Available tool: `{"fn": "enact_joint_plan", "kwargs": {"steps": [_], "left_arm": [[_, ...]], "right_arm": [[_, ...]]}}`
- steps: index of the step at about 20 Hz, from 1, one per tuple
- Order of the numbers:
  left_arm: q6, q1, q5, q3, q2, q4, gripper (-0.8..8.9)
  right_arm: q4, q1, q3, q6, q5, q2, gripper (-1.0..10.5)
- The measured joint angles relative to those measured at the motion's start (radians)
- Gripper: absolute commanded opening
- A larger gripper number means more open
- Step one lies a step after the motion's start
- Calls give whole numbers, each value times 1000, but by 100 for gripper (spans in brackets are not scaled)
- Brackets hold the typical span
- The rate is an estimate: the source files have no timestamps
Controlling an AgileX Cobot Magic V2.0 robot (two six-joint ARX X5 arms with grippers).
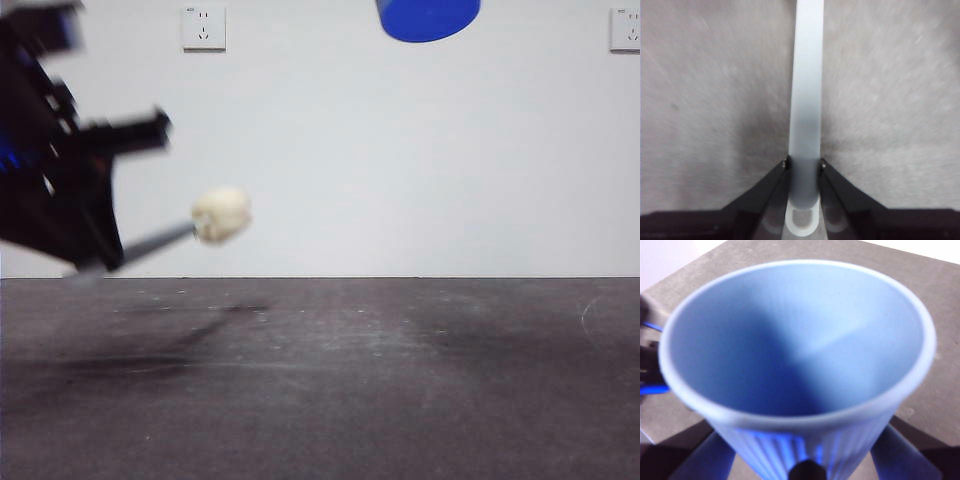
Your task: Pick up the cup brush,pick up the cup,insert the brush into the cup,clean the cup,put the cup brush back,put the cup back to the fixed position on the table
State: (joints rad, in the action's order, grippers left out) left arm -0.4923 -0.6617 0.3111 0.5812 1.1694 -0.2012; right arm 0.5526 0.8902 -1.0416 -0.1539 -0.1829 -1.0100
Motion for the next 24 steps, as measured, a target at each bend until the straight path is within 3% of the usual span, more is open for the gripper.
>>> {"fn": "enact_joint_plan", "kwargs": {"steps": [8,15,17,20,24], "left_arm": [[-49,15,-8,0,255,141,-9],[-54,21,-11,9,315,196,-7],[-56,24,-33,9,315,196,50],[-60,30,-73,10,315,203,344],[-58,29,-153,17,319,205,360]], "right_arm": [[70,0,0,-1,0,42,-17],[78,0,0,-5,0,42,-17],[80,0,0,-5,0,42,-17],[84,0,0,-5,0,42,-17],[84,0,0,-5,0,43,-17]]}}
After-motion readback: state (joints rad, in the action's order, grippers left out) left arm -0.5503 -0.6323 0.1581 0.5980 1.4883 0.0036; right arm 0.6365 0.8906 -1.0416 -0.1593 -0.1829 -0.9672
